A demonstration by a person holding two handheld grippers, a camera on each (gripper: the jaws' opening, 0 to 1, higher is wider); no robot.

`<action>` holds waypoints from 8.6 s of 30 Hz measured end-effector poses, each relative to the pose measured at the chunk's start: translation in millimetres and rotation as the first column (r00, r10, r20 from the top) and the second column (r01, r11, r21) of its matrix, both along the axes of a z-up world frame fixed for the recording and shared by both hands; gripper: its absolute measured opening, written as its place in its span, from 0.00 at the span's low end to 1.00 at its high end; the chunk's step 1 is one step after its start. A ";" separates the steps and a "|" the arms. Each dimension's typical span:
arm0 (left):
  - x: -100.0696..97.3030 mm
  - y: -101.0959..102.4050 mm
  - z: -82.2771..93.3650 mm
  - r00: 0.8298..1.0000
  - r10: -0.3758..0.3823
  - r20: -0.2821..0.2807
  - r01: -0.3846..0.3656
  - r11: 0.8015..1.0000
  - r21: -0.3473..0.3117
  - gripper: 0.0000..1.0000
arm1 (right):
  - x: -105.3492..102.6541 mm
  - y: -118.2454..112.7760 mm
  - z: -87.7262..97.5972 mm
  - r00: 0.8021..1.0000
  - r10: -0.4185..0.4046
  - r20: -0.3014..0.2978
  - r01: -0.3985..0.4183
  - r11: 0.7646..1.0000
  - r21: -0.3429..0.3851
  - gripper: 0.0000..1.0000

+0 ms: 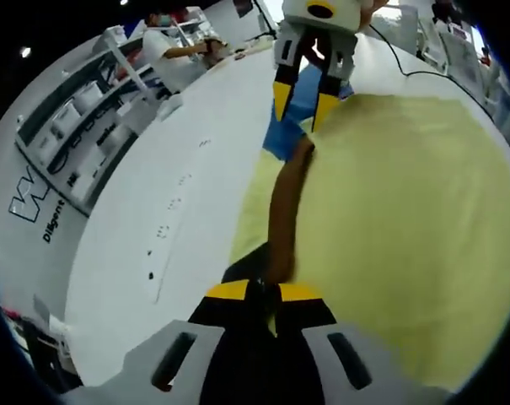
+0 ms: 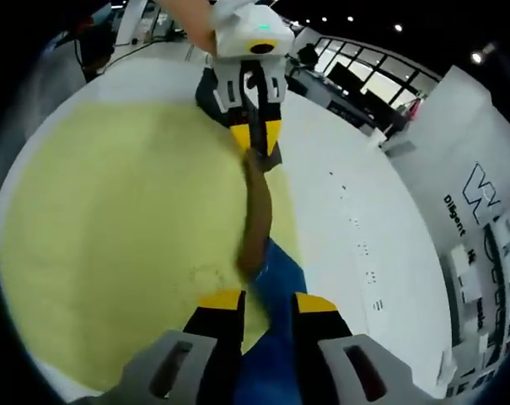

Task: Fold the garment on the visible template until the final outline fits inside the template.

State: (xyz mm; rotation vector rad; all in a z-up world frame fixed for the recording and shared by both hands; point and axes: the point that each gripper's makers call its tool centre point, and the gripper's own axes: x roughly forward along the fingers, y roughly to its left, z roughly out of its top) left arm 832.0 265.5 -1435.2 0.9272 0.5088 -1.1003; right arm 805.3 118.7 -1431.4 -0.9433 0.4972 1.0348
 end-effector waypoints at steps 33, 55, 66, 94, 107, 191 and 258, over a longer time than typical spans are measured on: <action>79.3 10.8 -2.1 0.892 0.402 -0.209 -0.425 0.902 -0.077 0.17 | 86.6 -20.1 -5.9 0.962 -0.256 -0.093 0.257 0.966 -0.004 0.04; -18.0 193.9 19.9 0.724 0.651 -0.227 -0.681 0.727 -0.085 0.27 | 10.5 -105.3 6.7 0.926 -0.367 -0.086 0.372 0.927 0.043 0.16; -44.2 290.7 3.6 0.508 0.817 -0.272 -0.852 0.524 -0.019 0.36 | -33.7 -196.7 -3.3 0.782 -0.598 -0.176 0.615 0.787 0.054 0.26; -99.0 303.8 0.6 0.358 0.871 -0.338 -0.926 0.379 -0.004 0.08 | -73.7 -242.2 -12.5 0.621 -0.733 -0.277 0.776 0.625 0.086 0.20; -91.4 289.7 31.5 0.398 0.855 -0.333 -0.918 0.373 -0.136 0.21 | -87.6 -295.6 10.9 0.515 -0.811 -0.279 0.856 0.505 0.114 0.23; -192.9 15.0 99.1 0.857 0.372 -0.357 -0.515 0.649 -0.560 0.49 | -141.0 -369.5 2.4 0.113 -0.914 -0.390 0.963 0.004 0.270 0.00; -217.7 74.7 95.5 0.794 0.484 -0.367 -0.601 0.540 -0.589 0.76 | 11.6 27.7 209.2 0.884 -0.463 -0.068 0.408 0.692 0.596 0.00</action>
